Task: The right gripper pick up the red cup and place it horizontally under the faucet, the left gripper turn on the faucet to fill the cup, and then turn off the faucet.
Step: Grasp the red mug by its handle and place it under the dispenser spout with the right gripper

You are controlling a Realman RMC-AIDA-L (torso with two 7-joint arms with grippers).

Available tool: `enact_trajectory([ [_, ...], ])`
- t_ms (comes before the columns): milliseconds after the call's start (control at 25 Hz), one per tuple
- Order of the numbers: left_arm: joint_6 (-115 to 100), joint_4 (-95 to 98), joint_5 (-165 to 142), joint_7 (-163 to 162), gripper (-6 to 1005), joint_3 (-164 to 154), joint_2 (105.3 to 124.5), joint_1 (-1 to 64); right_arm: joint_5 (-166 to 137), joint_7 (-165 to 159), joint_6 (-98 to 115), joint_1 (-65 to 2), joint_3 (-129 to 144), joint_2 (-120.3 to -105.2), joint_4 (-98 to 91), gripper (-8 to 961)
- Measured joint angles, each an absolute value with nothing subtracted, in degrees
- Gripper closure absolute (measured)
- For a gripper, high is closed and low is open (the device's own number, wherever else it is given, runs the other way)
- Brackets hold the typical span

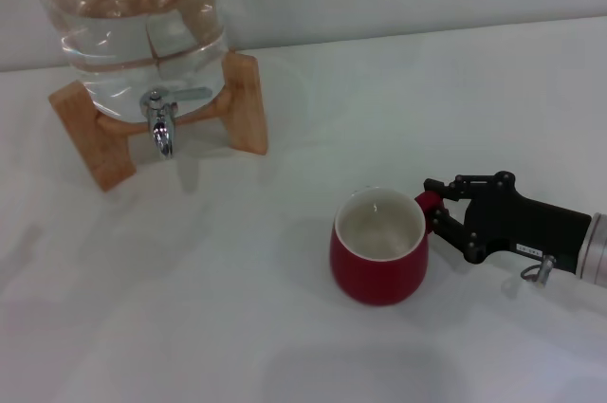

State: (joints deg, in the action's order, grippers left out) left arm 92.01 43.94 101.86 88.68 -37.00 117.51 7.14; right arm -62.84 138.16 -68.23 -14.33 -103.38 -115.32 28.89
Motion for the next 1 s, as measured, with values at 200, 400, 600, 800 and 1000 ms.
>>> enact_trajectory([
  [200,92.16,43.92,101.87,88.61,123,-37.0,117.52,7.0,-60.46,138.16,-68.41,-14.45,-101.26,-115.31,28.9,689],
  [400,92.2,43.95,101.9,88.46,123,-37.0,117.58,6.81,-58.91,138.16,-68.42,-14.57,-100.34,-115.27,28.91,745],
  [600,92.28,43.95,101.93,88.38,123,-37.0,117.6,6.82,-58.16,138.16,-68.77,-14.6,-100.19,-115.3,28.38,759],
  [800,92.41,43.95,101.93,88.33,123,-37.0,117.6,6.87,-54.88,138.41,-69.64,-14.63,-98.66,-115.36,27.44,777],
  [1000,92.75,43.95,101.96,88.33,123,-37.0,117.6,6.85,-52.21,138.79,-69.69,-14.66,-97.15,-115.38,27.33,777],
])
